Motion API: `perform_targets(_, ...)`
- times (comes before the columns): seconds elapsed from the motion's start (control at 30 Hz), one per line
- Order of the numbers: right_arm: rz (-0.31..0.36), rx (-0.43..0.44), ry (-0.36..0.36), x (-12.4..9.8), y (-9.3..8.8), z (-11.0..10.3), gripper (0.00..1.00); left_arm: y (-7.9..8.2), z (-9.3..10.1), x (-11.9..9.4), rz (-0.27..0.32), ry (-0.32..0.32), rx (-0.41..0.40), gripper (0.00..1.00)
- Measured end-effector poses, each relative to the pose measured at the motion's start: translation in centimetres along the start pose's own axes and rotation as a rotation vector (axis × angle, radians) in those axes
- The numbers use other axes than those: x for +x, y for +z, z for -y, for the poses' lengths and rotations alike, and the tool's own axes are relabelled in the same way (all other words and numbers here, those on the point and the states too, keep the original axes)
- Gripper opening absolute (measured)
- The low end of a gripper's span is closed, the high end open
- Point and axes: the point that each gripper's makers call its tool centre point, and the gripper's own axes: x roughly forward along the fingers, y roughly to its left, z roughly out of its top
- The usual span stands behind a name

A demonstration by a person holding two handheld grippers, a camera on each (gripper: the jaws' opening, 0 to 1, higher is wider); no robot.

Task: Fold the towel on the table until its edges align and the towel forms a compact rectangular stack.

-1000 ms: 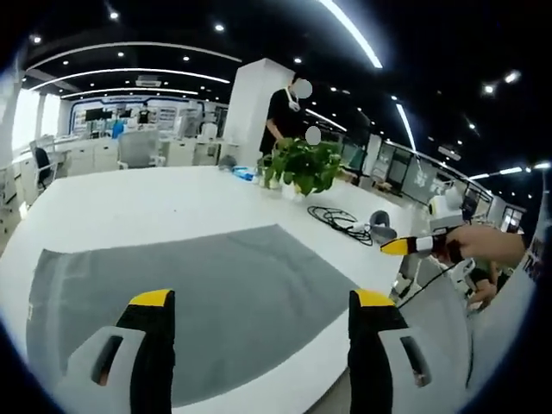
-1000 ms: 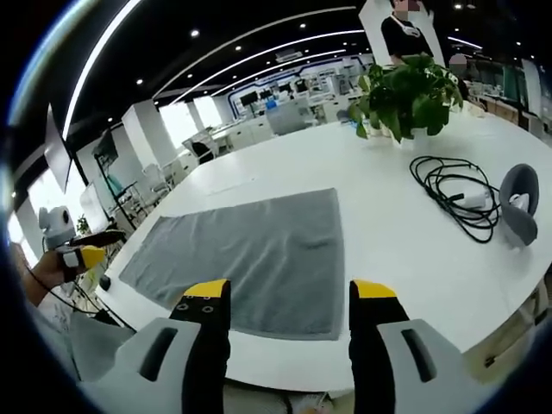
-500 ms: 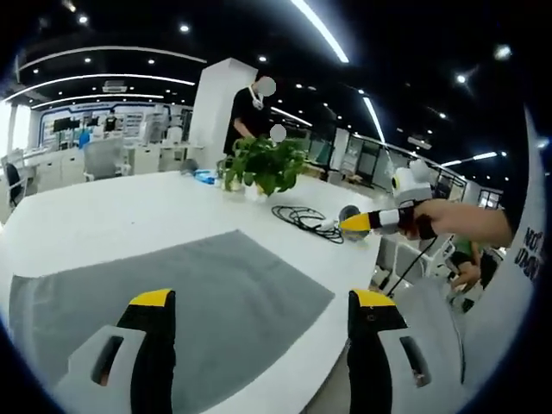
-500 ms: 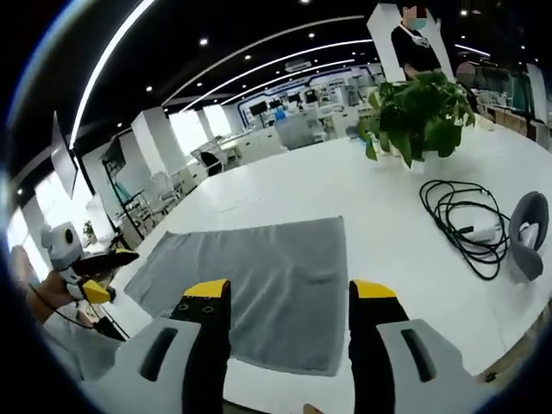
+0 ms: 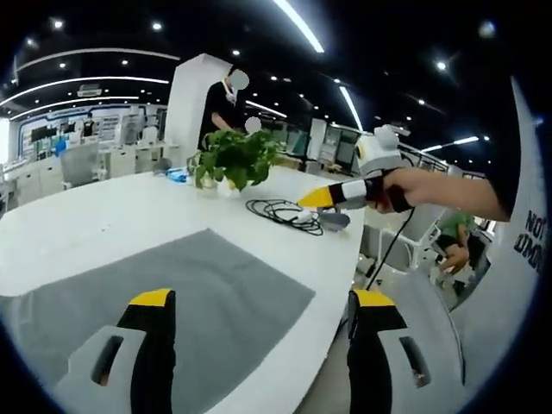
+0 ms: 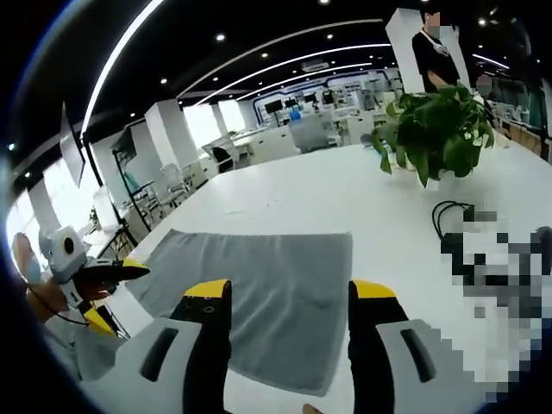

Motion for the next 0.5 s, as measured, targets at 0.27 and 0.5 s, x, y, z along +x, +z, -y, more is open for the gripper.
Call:
perform_targets(0.27, 0.002, -0.036, 0.01, 0.8, 1.9, 0.8, 0.53, -0.4, 0.6, 2.0, -0.019, -0.04, 0.028, 0.84)
perform_targets(0.5, -0.002, -0.067, 0.027, 1.4, 3.2, 0.7, 0.53, -0.7, 2.0, 5.1, -0.045, -0.097, 0.04, 0.83)
